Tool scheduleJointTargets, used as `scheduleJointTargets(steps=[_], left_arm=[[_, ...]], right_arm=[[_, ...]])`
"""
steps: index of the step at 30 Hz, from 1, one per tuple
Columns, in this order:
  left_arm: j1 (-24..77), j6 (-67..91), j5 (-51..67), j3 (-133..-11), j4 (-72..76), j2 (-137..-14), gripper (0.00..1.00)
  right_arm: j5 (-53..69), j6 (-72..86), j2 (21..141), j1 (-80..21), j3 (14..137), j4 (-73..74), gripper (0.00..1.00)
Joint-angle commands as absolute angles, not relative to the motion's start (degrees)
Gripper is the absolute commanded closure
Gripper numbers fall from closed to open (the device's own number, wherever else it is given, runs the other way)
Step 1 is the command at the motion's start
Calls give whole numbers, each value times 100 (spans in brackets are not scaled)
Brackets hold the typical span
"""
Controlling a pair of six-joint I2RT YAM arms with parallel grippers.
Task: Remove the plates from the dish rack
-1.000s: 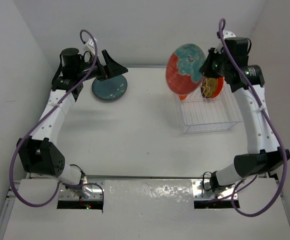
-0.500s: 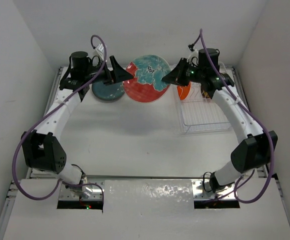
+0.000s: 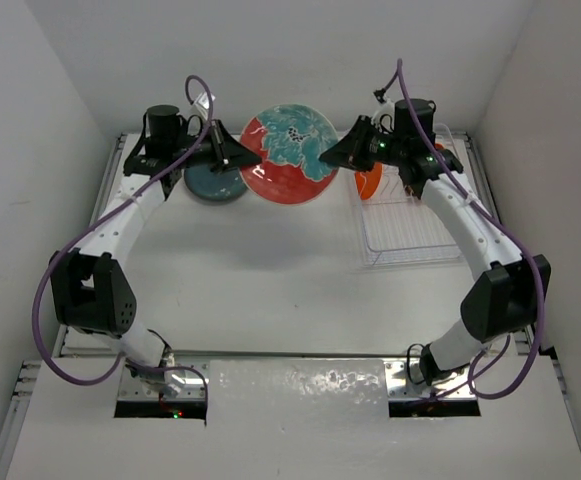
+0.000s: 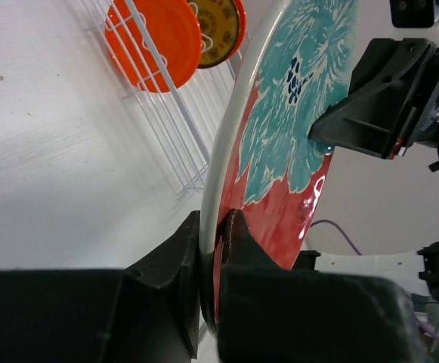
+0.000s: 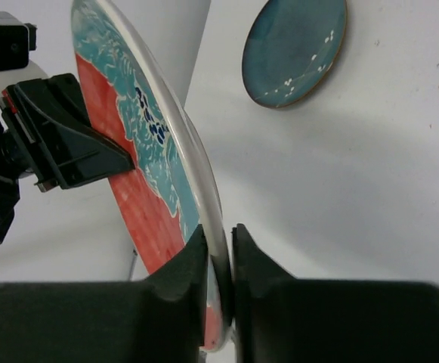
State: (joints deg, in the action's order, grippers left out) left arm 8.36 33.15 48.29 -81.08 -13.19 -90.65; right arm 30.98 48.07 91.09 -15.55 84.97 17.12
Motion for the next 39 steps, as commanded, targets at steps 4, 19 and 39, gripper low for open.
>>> scheduleJointTargets(steps=[4, 19, 39], left_arm=[[862, 3787, 4465, -7867, 190, -8851, 100], [-272, 5265, 4017, -7084, 1653, -8982, 100], [-1090, 4658, 2768, -8744, -218, -11644, 100]], right_arm=[[3349, 5097, 8921, -1609, 8264, 353, 45], [2576, 4273, 8763, -694, 7866, 1985, 18], [1134, 2963, 8561, -106, 8894, 4078, 14]])
